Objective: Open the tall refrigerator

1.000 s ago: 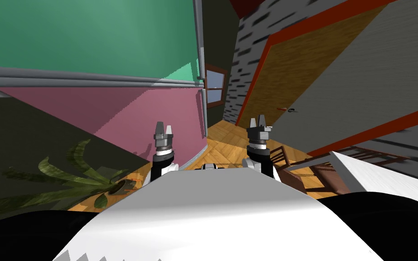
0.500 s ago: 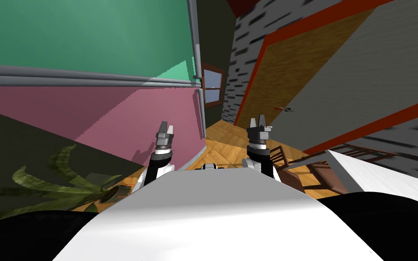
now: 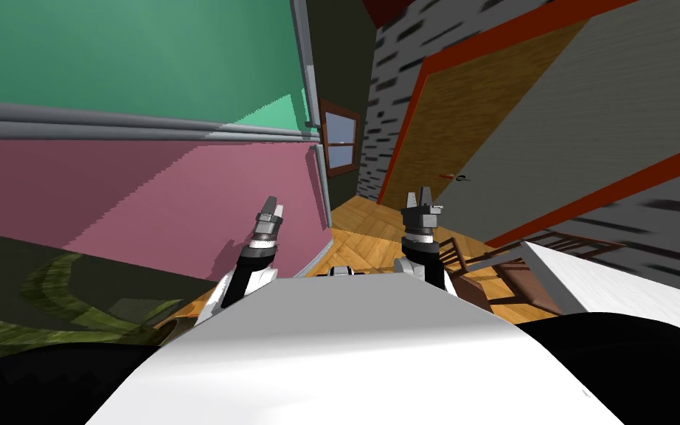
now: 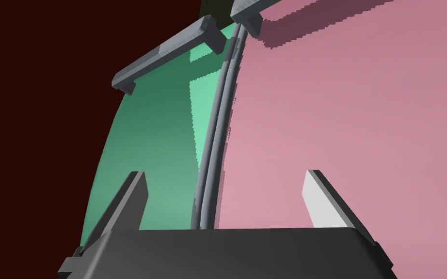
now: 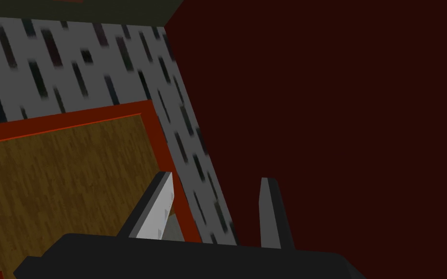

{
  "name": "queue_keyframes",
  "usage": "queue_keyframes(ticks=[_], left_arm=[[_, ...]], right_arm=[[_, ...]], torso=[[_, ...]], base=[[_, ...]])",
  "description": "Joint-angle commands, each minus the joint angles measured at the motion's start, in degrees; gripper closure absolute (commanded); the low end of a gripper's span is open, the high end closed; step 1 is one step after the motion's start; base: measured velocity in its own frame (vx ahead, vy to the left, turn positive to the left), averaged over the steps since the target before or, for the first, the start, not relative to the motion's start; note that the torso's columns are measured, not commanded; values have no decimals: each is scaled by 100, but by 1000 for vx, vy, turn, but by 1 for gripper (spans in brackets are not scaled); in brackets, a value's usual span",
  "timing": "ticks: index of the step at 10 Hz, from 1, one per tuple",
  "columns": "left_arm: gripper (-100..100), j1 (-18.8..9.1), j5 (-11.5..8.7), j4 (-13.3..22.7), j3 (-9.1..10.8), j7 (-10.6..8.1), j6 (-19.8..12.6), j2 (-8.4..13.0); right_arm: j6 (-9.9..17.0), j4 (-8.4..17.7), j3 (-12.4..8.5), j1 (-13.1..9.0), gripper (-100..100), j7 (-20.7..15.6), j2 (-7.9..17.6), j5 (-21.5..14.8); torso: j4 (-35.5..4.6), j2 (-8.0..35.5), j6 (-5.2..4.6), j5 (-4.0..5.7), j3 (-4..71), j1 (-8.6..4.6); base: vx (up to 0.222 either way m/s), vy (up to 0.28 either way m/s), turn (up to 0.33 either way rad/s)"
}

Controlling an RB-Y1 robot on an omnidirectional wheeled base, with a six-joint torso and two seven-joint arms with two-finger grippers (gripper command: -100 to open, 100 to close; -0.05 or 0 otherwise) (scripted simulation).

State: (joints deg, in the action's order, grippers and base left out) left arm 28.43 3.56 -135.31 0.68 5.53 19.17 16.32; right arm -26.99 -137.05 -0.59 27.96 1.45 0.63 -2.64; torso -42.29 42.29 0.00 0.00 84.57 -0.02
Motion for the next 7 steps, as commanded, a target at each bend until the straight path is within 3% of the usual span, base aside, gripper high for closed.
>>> queue_keyframes(ticks=[1, 7], left_arm=[[-100, -12, -11, -88, 68, -86, -367, 176], [-100, -37, -27, -263, 262, -333, -1334, 734]], right_arm=[[0, 0, 0, 0, 0, 0, 0, 0], [0, 0, 0, 0, 0, 0, 0, 0]], torso=[[-2, 6, 1, -1, -4, 4], [-2, 7, 0, 1, -5, -1]], base=[[54, -15, -56], [75, -14, -87]])
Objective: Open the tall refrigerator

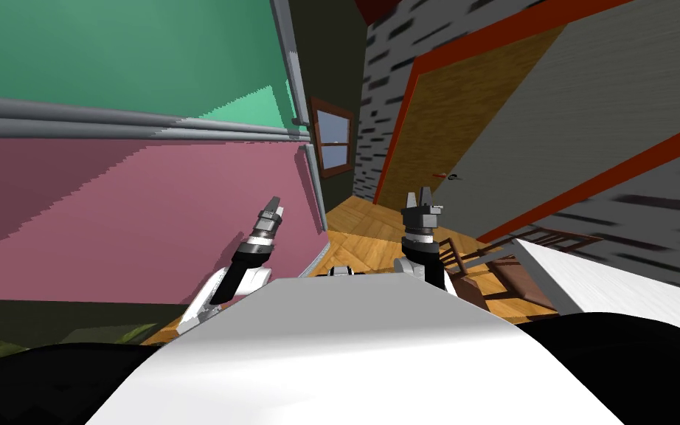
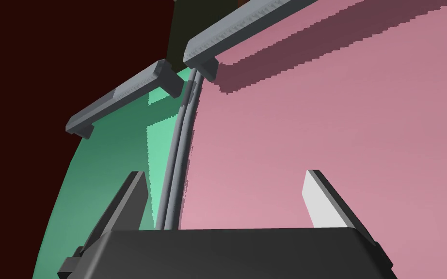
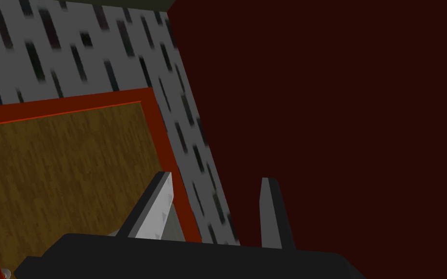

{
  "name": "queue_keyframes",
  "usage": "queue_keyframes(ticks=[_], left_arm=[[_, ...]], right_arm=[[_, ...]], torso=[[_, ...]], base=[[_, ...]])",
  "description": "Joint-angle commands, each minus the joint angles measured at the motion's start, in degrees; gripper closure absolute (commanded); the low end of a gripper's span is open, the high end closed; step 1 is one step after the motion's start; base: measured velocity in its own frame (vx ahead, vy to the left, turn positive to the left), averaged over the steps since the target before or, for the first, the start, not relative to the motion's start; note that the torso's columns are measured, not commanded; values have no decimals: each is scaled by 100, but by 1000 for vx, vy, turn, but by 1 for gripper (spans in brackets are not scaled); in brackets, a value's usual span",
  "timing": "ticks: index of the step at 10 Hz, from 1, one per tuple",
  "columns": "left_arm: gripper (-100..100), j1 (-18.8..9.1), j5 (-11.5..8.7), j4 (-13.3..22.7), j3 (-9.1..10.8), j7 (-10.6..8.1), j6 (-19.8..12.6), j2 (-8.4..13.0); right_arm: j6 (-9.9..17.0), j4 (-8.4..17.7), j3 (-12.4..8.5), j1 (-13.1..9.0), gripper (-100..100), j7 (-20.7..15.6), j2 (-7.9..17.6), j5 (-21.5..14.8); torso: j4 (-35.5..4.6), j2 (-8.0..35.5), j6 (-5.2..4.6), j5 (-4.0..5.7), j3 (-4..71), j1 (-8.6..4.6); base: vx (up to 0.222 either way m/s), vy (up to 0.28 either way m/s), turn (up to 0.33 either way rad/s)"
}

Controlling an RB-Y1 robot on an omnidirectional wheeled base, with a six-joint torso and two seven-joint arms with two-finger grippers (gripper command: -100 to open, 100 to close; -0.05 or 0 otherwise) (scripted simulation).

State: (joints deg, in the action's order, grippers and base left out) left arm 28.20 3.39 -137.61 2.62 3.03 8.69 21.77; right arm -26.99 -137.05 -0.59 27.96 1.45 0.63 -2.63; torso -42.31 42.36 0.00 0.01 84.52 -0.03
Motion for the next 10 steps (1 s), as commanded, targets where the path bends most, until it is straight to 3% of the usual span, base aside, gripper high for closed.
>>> queue_keyframes(ticks=[1, 3, 4, 6, 9, 10], left_arm=[[-100, -14, -10, -33, 69, -83, -346, 189], [-100, -23, -17, -56, 151, -187, -697, 461], [-100, -23, -17, -56, 151, -187, -781, 461], [-100, -32, -23, -56, 235, -294, -1146, 767], [-100, -36, -27, -48, 278, -348, -1450, 932], [-100, -40, -30, -39, 321, -402, -1668, 1104]], right_arm=[[0, 0, 0, 0, 0, 0, 0, 0], [0, 0, 0, 0, 0, 0, 0, 0], [0, 0, 0, 0, 0, 0, 0, 0], [0, 0, 0, 0, 0, 0, 0, 0], [0, 0, 0, 0, 0, 0, 0, 0], [0, 0, 0, 0, 0, 0, 0, 0]], torso=[[3, -10, -1, 0, 6, 0], [1, -3, 0, -2, 2, 5], [3, -11, 0, -1, 7, 5], [2, -6, 0, -1, 4, 4], [2, -7, 0, -1, 5, 3], [1, -2, 1, -1, 2, 4]], base=[[61, -14, -39], [62, -13, -91], [61, -10, -41], [64, -12, -83], [59, -12, -59], [51, -10, -70]])
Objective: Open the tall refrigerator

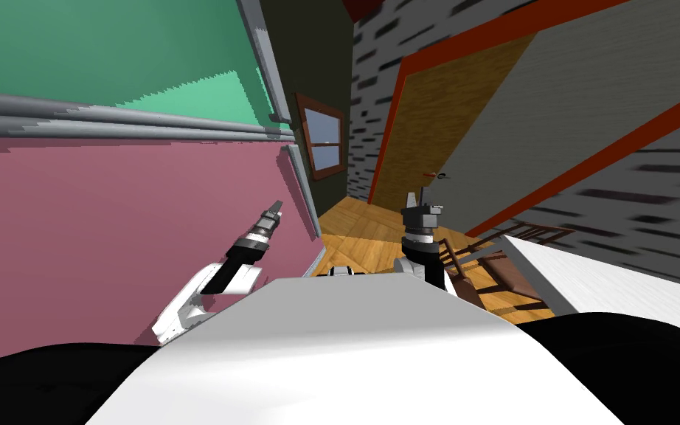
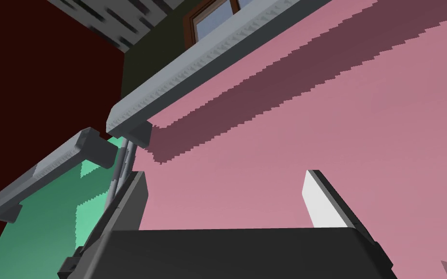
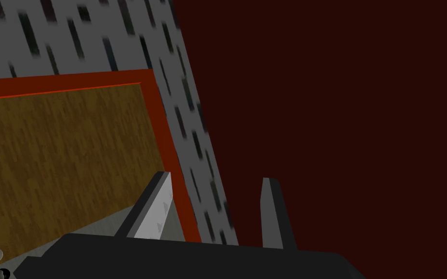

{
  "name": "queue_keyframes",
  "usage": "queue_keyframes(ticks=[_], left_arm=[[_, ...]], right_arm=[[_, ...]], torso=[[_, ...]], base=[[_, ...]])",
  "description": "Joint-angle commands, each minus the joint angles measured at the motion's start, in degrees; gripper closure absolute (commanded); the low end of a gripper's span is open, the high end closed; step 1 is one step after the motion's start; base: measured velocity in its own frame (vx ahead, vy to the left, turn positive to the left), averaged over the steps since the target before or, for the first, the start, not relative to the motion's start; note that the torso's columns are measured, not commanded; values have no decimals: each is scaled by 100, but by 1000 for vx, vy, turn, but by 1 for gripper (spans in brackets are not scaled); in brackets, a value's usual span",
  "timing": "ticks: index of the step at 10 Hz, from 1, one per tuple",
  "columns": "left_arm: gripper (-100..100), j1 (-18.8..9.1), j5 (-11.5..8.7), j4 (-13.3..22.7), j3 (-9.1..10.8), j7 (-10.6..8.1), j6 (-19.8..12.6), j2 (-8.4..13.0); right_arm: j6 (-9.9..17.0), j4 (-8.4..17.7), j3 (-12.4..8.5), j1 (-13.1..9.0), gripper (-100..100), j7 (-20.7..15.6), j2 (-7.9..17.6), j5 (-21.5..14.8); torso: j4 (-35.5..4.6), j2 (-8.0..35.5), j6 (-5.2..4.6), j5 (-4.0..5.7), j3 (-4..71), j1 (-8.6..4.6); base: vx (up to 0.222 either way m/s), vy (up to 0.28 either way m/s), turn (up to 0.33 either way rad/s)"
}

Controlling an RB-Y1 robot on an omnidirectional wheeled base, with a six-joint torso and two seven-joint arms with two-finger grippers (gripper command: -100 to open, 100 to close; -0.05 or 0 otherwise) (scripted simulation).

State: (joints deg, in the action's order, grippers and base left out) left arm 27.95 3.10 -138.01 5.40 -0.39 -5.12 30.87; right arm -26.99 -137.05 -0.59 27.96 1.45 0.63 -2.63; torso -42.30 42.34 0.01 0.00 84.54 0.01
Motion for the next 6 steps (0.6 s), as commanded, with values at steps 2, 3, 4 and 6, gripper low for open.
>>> queue_keyframes(ticks=[2, 3, 4, 6], left_arm=[[-100, -18, -4, 11, 85, -113, -511, 371], [-100, -22, -8, 18, 127, -166, -657, 552], [-100, -22, -8, 18, 127, -166, -739, 552], [-100, -26, -14, 18, 210, -270, -1120, 916]], right_arm=[[0, 0, 0, 0, 0, 0, 0, 0], [0, 0, 0, 0, 0, 0, 0, 0], [0, 0, 0, 0, 0, 0, 0, 0], [0, 0, 0, 0, 0, 0, 0, 0]], torso=[[1, -4, 0, 0, 2, 1], [2, -7, -2, 0, 4, 1], [4, -17, -2, 0, 10, -1], [1, -4, -2, 1, 2, -3]], base=[[50, -4, -56], [85, -6, -112], [73, -6, -49], [76, -12, -92]])
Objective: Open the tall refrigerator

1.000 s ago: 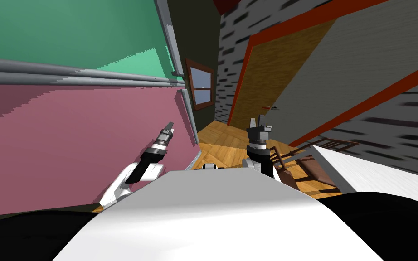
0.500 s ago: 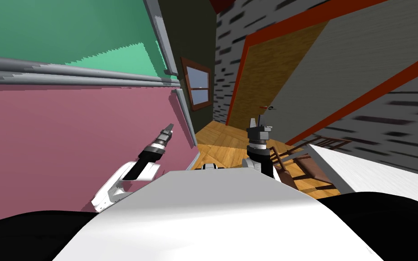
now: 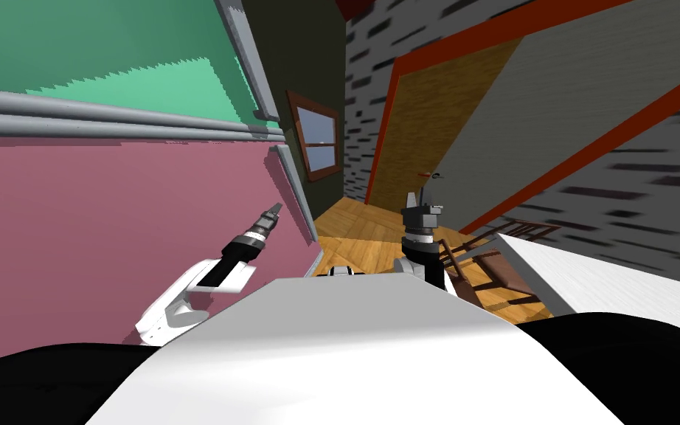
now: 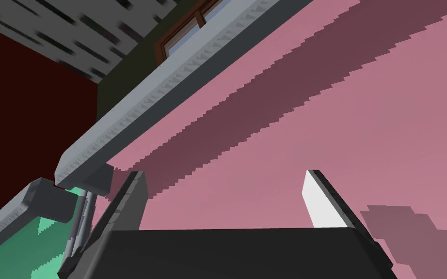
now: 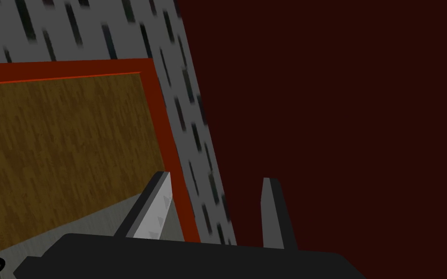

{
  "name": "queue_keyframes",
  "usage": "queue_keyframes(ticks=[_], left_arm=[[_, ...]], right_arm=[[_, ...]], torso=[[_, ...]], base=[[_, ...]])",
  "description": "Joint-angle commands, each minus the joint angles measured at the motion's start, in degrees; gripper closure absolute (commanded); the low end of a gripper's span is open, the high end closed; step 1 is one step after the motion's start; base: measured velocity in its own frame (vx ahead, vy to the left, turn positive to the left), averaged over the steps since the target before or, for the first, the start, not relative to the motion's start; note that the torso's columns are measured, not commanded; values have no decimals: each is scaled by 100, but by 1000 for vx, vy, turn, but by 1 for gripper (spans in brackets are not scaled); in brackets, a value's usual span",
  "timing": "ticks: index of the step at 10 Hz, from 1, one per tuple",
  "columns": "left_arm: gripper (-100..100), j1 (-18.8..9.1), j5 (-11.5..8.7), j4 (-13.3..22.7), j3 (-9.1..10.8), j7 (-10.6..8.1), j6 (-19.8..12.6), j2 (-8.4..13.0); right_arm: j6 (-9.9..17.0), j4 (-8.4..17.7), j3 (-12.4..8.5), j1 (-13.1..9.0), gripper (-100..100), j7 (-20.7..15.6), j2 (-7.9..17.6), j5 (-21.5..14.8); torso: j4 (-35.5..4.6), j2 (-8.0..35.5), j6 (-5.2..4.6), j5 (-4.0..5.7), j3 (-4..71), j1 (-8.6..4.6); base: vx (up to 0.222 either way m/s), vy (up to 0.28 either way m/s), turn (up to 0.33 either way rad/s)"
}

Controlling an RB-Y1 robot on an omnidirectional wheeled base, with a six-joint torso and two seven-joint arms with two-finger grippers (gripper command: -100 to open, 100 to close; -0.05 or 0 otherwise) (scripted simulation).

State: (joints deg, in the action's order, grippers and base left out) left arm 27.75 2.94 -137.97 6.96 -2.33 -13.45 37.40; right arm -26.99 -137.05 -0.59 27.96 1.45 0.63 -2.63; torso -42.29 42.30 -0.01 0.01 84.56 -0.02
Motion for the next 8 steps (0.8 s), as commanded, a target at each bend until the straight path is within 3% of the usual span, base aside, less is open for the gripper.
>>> queue_keyframes(ticks=[1, 4, 5, 8], left_arm=[[-100, -6, 2, 14, 54, -77, -338, 262], [-100, -12, -7, -52, 169, -220, -889, 770], [-100, -12, -7, -52, 169, -220, -938, 771], [-100, -17, -14, -224, 265, -341, -1428, 1205]], right_arm=[[0, 0, 0, 0, 0, 0, 0, 0], [0, 0, 0, -1, 0, 0, 0, 0], [0, 0, 0, -1, 0, 0, 0, 0], [0, 0, 0, 0, 0, 0, 0, 0]], torso=[[1, -6, 0, 0, 3, -1], [8, -52, -18, -2, 35, 24], [8, -87, -31, 5, 60, 32], [6, -143, -46, 18, 102, 49]], base=[[63, -3, -37], [43, -16, -82], [28, 1, -35], [46, -14, -54]])
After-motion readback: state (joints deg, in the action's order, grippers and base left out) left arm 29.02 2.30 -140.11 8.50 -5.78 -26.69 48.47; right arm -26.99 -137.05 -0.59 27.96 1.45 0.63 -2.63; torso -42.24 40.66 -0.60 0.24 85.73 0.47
